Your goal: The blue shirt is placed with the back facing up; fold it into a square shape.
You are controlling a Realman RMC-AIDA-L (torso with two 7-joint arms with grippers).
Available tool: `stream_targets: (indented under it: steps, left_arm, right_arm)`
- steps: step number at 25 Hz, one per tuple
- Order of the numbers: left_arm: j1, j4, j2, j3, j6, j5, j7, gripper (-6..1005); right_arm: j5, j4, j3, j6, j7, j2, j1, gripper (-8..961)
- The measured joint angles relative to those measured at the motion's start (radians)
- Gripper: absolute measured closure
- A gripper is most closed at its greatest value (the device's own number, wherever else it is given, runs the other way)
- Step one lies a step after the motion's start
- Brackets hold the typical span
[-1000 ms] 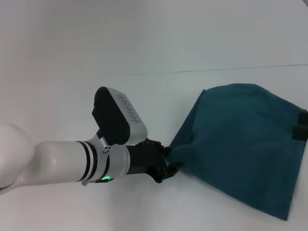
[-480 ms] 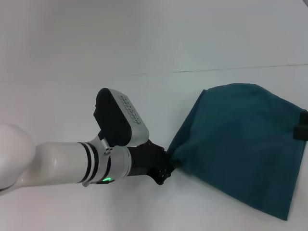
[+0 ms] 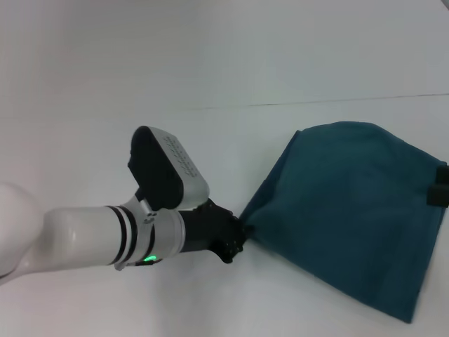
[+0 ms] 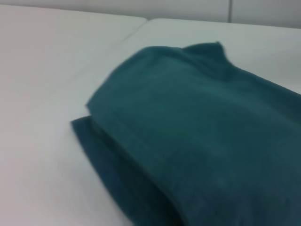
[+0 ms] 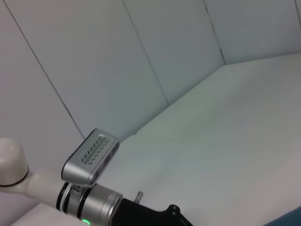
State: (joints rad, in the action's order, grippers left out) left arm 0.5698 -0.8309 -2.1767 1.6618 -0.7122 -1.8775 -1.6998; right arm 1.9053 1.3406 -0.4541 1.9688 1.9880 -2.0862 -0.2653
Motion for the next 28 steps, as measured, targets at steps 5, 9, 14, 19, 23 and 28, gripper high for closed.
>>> stream_targets:
  steps: [5,9,14,19,23,28]
  left_arm:
    - [-0.025,-0.023,0.003,-0.048,0.006,0.000,0.002,944]
    - [-0.036,-0.031,0.008,-0.102,0.006,-0.006,0.004,948]
    - [-0.051,-0.039,0.010,-0.180,0.007,-0.009,0.042,948]
    - [-0.057,-0.041,0.015,-0.258,0.003,-0.012,0.074,947]
    - [-0.057,-0.037,0.023,-0.296,0.002,-0.013,0.091,947]
    - [-0.058,-0.037,0.027,-0.340,0.008,-0.030,0.101,948]
  right_arm:
    - [0.000,-0.013,0.000,0.001,-0.003,0.000,0.001,251]
    - [0.000,-0.014,0.000,0.000,-0.003,-0.001,0.001,252]
    - [0.000,-0.014,0.000,-0.006,0.001,-0.004,0.002,253]
    - [0.001,-0.014,0.000,-0.008,0.003,-0.006,0.002,254]
    - [0.003,-0.014,0.000,-0.008,0.004,-0.006,0.002,255]
    - [0.003,-0.014,0.000,-0.008,0.006,-0.008,0.002,257]
